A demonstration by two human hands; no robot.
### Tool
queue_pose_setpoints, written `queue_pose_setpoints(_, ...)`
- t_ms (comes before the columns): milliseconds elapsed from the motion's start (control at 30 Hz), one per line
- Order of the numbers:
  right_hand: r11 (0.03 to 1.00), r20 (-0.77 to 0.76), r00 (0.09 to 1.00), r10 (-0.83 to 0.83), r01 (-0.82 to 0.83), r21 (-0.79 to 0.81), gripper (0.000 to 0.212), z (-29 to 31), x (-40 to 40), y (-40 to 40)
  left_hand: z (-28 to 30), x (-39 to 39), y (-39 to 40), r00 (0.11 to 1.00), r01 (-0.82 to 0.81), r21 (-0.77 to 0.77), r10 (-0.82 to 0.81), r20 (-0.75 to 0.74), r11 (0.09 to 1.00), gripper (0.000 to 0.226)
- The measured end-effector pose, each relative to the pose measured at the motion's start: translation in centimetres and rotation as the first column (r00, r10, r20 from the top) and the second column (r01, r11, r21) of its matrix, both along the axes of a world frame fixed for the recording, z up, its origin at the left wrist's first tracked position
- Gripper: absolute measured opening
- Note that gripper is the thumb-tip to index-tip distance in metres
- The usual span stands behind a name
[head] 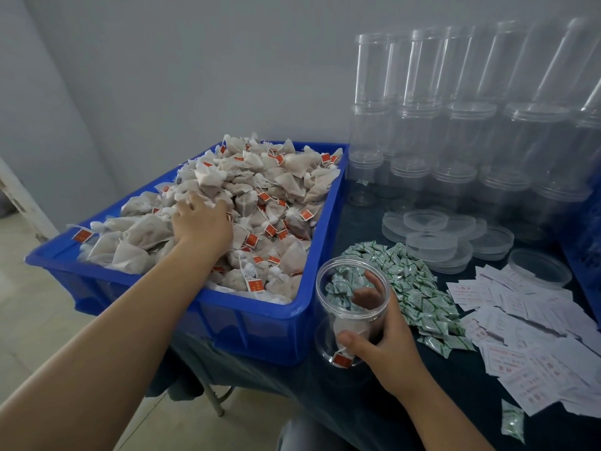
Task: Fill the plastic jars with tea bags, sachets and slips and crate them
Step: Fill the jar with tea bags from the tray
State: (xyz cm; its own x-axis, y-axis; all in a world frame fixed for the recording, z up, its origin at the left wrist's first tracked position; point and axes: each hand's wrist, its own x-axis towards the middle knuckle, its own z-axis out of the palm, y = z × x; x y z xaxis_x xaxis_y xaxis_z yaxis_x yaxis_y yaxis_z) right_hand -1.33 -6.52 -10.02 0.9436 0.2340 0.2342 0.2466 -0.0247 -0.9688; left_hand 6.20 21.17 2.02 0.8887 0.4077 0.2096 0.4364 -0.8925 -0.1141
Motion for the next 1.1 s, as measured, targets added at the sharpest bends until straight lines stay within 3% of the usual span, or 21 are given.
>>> queue_pose_setpoints(267, 1.000, 0.024, 1.000, -0.001, 0.001, -0.005, 0.084, 0.2, -0.1, 0.1, 0.0, -0.1, 0.4, 0.998, 0.016, -0.029, -0.014, 0.057, 0.999, 0.037)
queue_pose_setpoints(433, 1.000, 0.020, 1.000, 0.003, -0.004, 0.010, 0.083, 0.3, 0.0, 0.1, 0.3, -0.3, -0.2, 0.943, 0.128, 0.035, -0.133, 0.306, 0.991, 0.038)
queue_pose_setpoints(567, 1.000, 0.009, 1.000, 0.005, -0.005, 0.013, 0.084, 0.3, 0.0, 0.1, 0.7, -0.8, -0.9, 0.820, 0.314, 0.045, -0.295, 0.490, 0.948, 0.036)
queue_pose_setpoints(700, 1.000, -0.006, 1.000, 0.016, -0.016, 0.016, 0.093, 0.1, 0.1, 0.1, 1.3, -1.5, -1.3, 0.634, 0.598, 0.010, -0.481, 0.605, 0.802, 0.035)
queue_pose_setpoints(800, 0.999, -0.016, 1.000, 0.023, -0.022, 0.023, 0.095, 0.0, 0.2, 0.1, 1.9, -2.3, -2.7, 0.546, 0.712, -0.073, -0.486, 0.682, 0.698, 0.037)
queue_pose_setpoints(933, 0.999, -0.025, 0.999, 0.026, -0.025, 0.040, 0.094, -0.1, 0.2, 0.1, 2.9, -3.8, -5.6, 0.523, 0.802, -0.246, -0.441, 0.729, 0.544, 0.050)
queue_pose_setpoints(1033, 0.998, -0.027, 0.999, 0.028, -0.027, 0.053, 0.094, -0.1, 0.2, 0.1, 3.0, -5.1, -7.9, 0.522, 0.852, -0.412, -0.453, 0.722, 0.324, 0.070)
queue_pose_setpoints(1100, 0.998, -0.020, 1.000, 0.021, -0.020, 0.057, 0.093, -0.1, 0.2, 0.2, 2.6, -5.7, -9.2, 0.525, 0.849, -0.468, -0.497, 0.691, 0.247, 0.077)
